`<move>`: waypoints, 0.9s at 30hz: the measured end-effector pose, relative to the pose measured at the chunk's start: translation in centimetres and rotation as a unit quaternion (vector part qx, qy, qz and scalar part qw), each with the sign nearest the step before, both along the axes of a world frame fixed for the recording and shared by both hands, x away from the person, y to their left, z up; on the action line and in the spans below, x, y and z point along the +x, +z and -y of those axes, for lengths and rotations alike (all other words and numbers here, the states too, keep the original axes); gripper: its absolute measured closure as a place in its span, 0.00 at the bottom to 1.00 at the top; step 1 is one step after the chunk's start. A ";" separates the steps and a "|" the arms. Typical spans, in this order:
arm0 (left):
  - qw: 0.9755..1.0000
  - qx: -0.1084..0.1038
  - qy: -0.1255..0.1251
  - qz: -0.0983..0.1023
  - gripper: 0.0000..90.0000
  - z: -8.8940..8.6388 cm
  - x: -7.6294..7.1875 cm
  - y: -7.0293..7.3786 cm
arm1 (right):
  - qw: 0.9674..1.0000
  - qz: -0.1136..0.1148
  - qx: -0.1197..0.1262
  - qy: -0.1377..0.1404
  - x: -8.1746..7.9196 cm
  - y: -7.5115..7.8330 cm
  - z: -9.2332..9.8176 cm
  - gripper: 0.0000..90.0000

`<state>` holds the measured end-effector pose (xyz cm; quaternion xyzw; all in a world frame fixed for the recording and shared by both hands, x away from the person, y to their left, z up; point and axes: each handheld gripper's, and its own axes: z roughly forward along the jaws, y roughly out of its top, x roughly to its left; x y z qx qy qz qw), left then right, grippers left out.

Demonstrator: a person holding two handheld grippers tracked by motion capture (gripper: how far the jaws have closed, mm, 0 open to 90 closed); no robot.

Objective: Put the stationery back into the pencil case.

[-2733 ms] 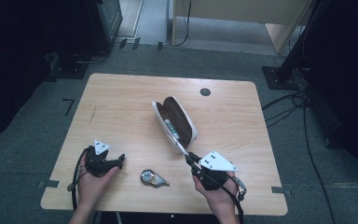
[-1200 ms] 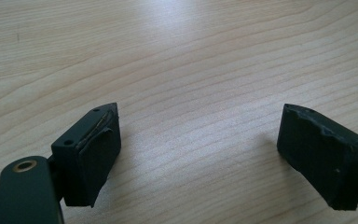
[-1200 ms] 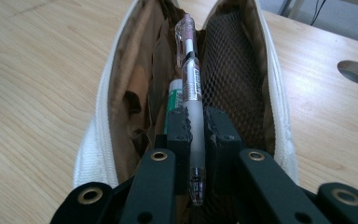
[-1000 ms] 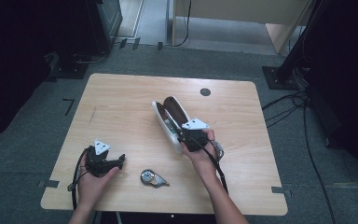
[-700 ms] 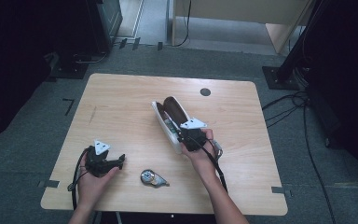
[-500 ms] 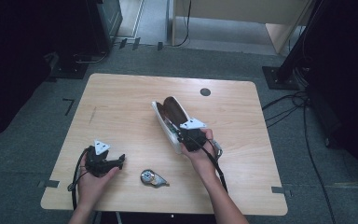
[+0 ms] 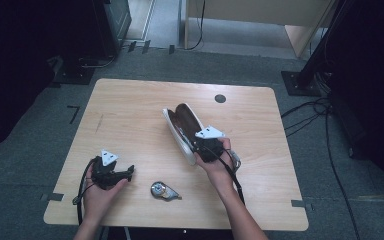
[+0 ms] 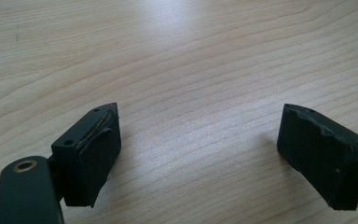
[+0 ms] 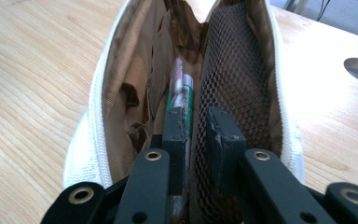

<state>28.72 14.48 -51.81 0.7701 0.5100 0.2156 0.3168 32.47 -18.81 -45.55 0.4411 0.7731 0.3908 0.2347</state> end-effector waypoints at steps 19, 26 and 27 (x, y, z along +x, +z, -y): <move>1.000 0.000 0.001 0.000 0.16 0.0 0.0 0.0 | 0.998 0.033 0.034 0.049 -5.7 1.6 1.4 0.86; 1.000 -0.002 -0.006 0.002 0.17 0.0 -0.2 0.0 | 0.995 0.020 0.057 0.086 -8.2 -0.4 1.4 0.86; 1.000 -0.007 -0.009 0.003 0.17 0.0 -0.3 0.0 | 0.994 0.015 0.059 0.090 -8.5 -0.8 1.4 0.86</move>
